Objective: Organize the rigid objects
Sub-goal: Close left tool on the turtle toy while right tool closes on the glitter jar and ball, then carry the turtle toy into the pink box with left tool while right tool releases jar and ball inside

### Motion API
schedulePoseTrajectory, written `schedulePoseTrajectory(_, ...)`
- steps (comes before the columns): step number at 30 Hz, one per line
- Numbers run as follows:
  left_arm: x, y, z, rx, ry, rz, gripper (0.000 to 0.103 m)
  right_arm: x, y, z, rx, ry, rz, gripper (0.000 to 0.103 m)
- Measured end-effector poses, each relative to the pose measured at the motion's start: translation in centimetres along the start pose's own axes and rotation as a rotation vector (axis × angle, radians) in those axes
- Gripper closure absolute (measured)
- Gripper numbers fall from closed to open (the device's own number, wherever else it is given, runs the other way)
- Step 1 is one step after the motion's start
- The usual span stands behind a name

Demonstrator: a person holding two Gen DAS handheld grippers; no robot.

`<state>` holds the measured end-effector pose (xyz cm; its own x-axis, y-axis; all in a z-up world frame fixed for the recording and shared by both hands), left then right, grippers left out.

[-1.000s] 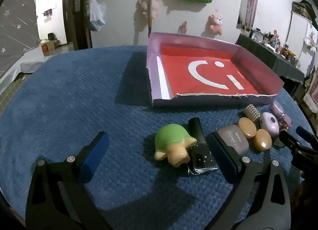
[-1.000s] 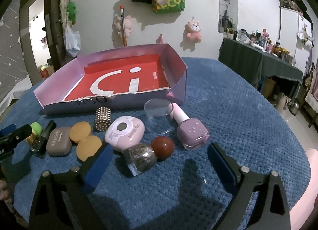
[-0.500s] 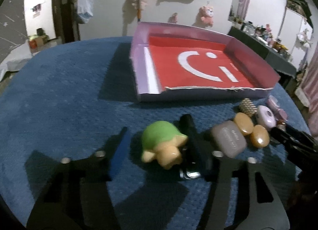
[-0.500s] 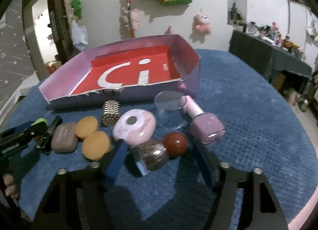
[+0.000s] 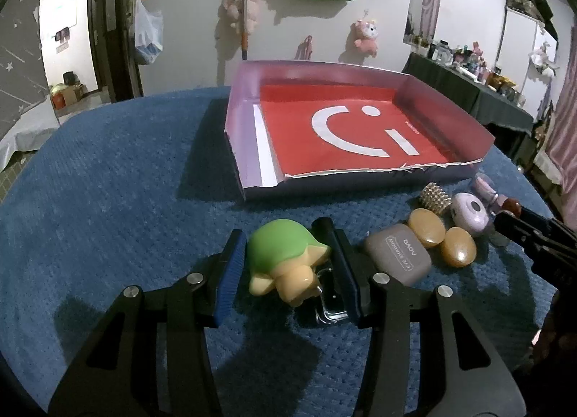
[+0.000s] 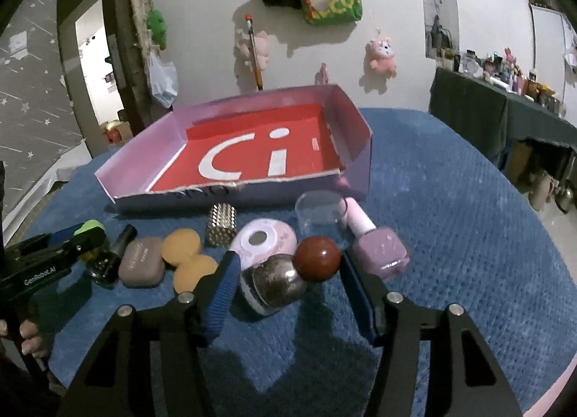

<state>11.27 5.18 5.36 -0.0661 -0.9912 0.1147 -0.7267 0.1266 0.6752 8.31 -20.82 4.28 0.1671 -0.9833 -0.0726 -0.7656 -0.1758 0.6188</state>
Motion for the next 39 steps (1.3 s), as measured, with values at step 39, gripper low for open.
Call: schedulePoseTrajectory(39, 2.5, 2.1, -3.3, 0.111, -0.113, -0.009, 0.057, 0.6, 1.4, -4.1, 0.095, 0.029, -0.073, 0.043)
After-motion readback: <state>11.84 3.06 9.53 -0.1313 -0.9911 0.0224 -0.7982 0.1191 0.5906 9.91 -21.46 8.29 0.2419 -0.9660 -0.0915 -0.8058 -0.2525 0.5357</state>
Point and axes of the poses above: each gripper's, at about its wrist camera, not at the fingertips, and y roughly against the way its jaws point, x to its right, z to its underside, the point moved 1 cm from there along -y, roughly the way its jaws point, and after that the axes turned 4 degrees about y, right-handed, at the moved point
